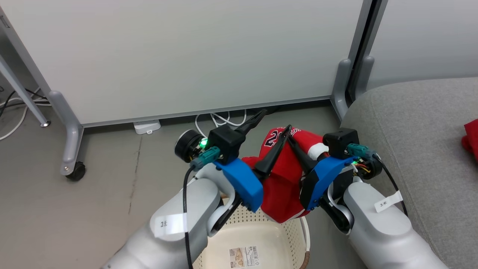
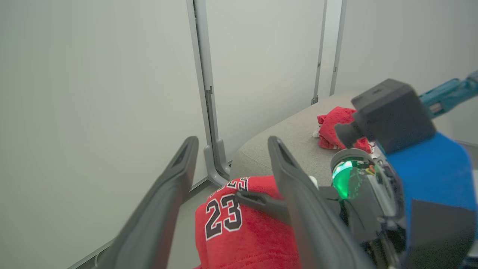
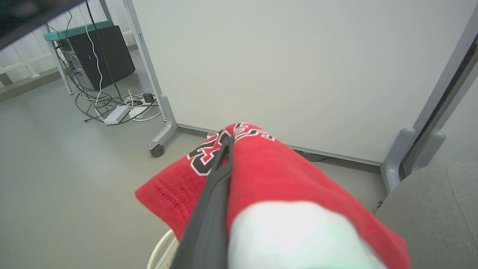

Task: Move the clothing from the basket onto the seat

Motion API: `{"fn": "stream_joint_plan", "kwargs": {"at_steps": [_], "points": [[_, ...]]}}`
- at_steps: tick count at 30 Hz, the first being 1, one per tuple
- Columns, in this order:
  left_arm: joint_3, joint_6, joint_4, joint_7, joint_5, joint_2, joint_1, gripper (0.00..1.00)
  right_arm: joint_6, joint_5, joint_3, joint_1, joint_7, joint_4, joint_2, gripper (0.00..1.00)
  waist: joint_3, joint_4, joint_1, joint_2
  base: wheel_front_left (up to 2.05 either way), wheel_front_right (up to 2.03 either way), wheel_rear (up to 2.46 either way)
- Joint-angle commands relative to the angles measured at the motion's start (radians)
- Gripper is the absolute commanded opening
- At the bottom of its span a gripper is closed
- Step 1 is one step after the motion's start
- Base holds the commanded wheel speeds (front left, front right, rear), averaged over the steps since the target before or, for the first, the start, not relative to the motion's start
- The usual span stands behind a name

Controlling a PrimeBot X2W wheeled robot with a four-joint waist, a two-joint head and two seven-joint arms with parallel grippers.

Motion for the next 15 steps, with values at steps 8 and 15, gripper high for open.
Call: {"fn": "stream_joint_plan", "kwargs": {"at_steps": [8, 15], "points": [[0.193, -0.010, -0.142, -0.003, 0.160, 0.058, 0.211, 1.00, 0.000, -0.027, -0.041, 0.030, 0.011, -0.074, -0.023, 0.00, 0.019, 0.008, 0.0000, -0.0001, 0.00, 0.00, 0.00], [0.296, -0.021, -0.178, -0.003, 0.241, 0.080, 0.354, 1.00, 0.000, -0.050, -0.073, 0.068, 0.040, -0.137, -0.030, 0.00, 0.028, 0.007, 0.0000, -0.0001, 0.00, 0.00, 0.00]]}}
